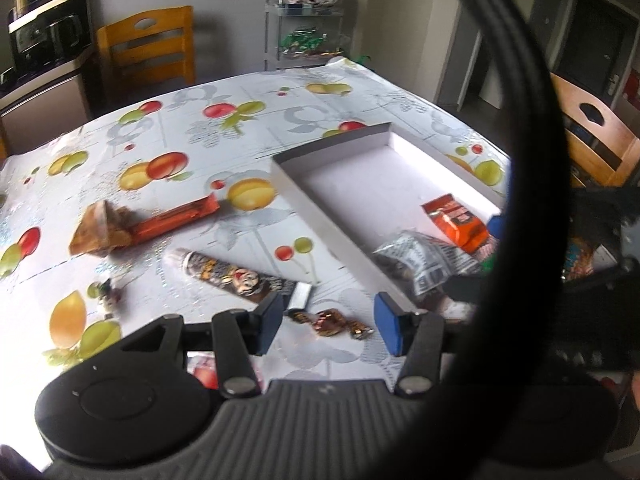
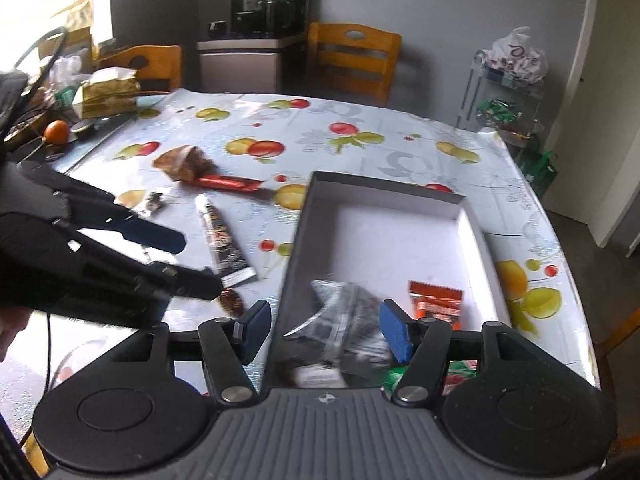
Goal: Organize snacks
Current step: 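Move both tools back toward the remaining snacks on the tablecloth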
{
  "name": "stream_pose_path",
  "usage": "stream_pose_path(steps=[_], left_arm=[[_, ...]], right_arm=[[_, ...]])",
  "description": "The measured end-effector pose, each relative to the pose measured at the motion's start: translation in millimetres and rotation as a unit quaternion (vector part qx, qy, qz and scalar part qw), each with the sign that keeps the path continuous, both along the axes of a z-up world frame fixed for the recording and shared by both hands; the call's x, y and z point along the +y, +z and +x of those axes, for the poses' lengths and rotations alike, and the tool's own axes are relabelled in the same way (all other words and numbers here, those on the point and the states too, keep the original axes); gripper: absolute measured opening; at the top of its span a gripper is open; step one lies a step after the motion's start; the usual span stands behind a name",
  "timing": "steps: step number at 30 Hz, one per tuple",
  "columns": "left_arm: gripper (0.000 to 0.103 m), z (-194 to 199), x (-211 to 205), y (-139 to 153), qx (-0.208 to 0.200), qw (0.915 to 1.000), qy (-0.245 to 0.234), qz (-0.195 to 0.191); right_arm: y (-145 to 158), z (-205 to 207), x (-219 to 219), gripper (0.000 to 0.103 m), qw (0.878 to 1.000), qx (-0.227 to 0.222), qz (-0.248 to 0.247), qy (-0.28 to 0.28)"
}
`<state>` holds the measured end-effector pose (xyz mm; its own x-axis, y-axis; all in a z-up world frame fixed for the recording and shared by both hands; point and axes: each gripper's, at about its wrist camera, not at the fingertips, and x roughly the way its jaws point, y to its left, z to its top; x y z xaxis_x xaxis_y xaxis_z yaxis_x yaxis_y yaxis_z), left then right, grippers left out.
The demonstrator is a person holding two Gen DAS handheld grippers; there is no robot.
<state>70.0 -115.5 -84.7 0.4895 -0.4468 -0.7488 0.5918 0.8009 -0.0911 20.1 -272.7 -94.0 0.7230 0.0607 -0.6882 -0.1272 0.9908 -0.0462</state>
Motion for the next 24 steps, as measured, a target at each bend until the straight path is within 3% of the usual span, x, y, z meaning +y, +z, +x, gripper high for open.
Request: stream_pose_path(steps=[13,19,24], left_arm=[[0.050,13,42,-8,0.002,0.9970,0.075,0.017],[0.050,24,62,-15,0.015,0.9920,0.122,0.026],[0.050,31,69,-24,0.037,0.9902,0.132,0.029]], right_arm=[[-2,8,32,0.061,0.999,-0.001,-0.009,0.038],[-7,18,56,0.060,0.996,0.001,-0.015,0.083],[-18,28,72,0.057,0.992,0.009,-0.036,0.119]])
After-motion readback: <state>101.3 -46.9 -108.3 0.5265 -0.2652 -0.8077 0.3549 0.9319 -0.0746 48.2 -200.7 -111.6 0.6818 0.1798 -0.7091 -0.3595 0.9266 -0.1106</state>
